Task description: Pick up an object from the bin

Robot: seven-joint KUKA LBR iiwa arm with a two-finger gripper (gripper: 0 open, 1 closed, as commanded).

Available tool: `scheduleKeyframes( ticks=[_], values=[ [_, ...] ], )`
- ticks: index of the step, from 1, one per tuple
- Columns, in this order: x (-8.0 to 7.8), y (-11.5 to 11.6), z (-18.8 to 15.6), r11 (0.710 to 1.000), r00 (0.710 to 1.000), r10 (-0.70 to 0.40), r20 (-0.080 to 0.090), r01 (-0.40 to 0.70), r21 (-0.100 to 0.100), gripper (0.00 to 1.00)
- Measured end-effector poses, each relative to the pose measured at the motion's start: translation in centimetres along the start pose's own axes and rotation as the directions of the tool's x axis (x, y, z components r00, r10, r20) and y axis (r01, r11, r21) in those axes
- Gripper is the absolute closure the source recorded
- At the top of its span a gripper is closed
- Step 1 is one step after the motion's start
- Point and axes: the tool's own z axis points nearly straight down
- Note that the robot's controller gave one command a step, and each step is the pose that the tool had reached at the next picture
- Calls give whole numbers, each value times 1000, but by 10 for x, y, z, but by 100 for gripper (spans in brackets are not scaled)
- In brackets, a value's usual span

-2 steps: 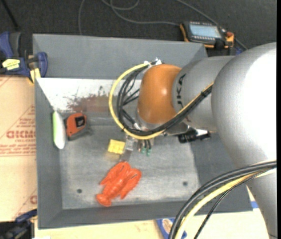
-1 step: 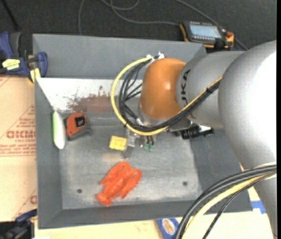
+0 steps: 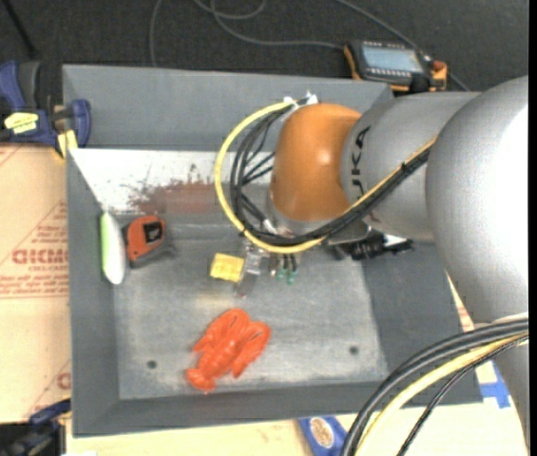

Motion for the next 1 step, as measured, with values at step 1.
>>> scheduleKeyframes(
  ticks=[1],
  values=[
    [1,-1,-11,1000,1000,0,-3,0,1,100]
  ],
)
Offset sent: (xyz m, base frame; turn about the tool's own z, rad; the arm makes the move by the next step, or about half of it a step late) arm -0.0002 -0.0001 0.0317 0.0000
